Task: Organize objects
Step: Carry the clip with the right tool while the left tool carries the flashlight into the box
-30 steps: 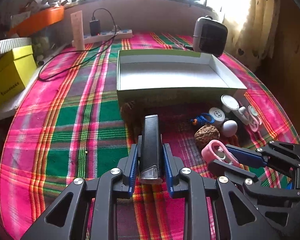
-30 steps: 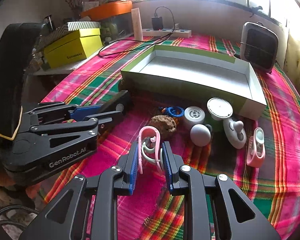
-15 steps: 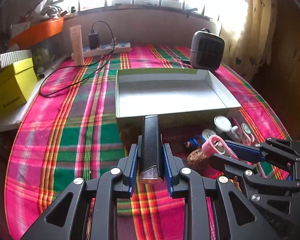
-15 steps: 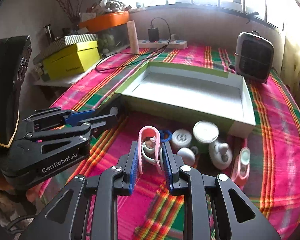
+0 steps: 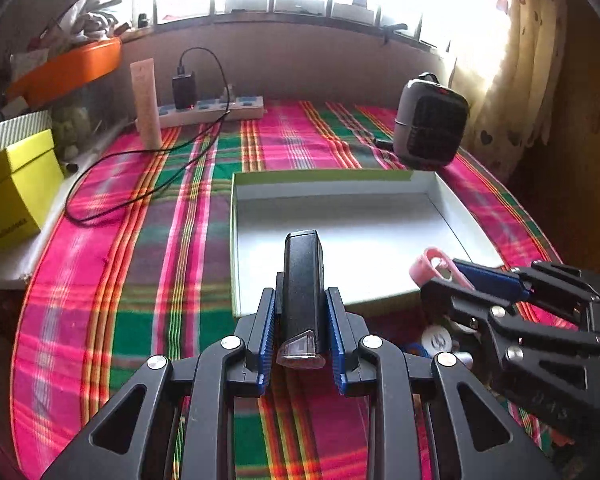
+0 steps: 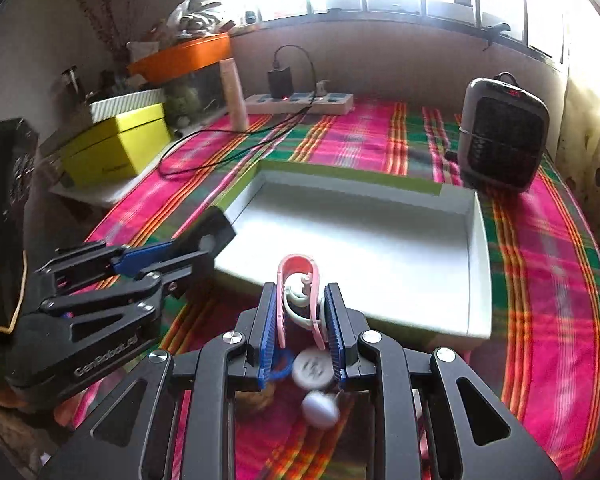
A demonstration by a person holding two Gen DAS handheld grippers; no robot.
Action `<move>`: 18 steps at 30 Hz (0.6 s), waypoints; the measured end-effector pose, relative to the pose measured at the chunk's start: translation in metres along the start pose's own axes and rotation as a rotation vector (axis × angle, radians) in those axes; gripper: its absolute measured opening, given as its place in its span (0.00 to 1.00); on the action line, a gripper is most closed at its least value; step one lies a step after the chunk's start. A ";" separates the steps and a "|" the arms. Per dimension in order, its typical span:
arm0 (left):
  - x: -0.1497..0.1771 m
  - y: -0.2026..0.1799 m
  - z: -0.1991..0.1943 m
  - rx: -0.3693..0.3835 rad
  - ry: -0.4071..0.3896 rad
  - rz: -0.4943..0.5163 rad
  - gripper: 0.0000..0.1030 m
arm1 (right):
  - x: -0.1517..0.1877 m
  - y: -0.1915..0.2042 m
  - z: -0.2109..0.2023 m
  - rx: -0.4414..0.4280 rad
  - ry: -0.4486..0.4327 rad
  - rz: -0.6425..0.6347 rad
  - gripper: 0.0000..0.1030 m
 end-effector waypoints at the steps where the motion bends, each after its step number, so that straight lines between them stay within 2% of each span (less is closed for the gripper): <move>1: -0.003 0.000 0.002 0.002 0.001 -0.001 0.21 | -0.002 -0.003 0.004 0.001 0.006 0.010 0.24; 18: -0.036 -0.002 0.059 -0.008 0.052 0.007 0.21 | -0.043 -0.039 0.063 0.008 0.094 0.055 0.24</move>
Point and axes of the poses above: each gripper's, at about its wrist camera, not at the fingertips, and z roughly the way its jaws point, y to its left, x to its underside, the point moved 9 cm from there along z, roughly the way its jaws point, and after that the axes turned 6 degrees about -x, right-handed, at the moved point
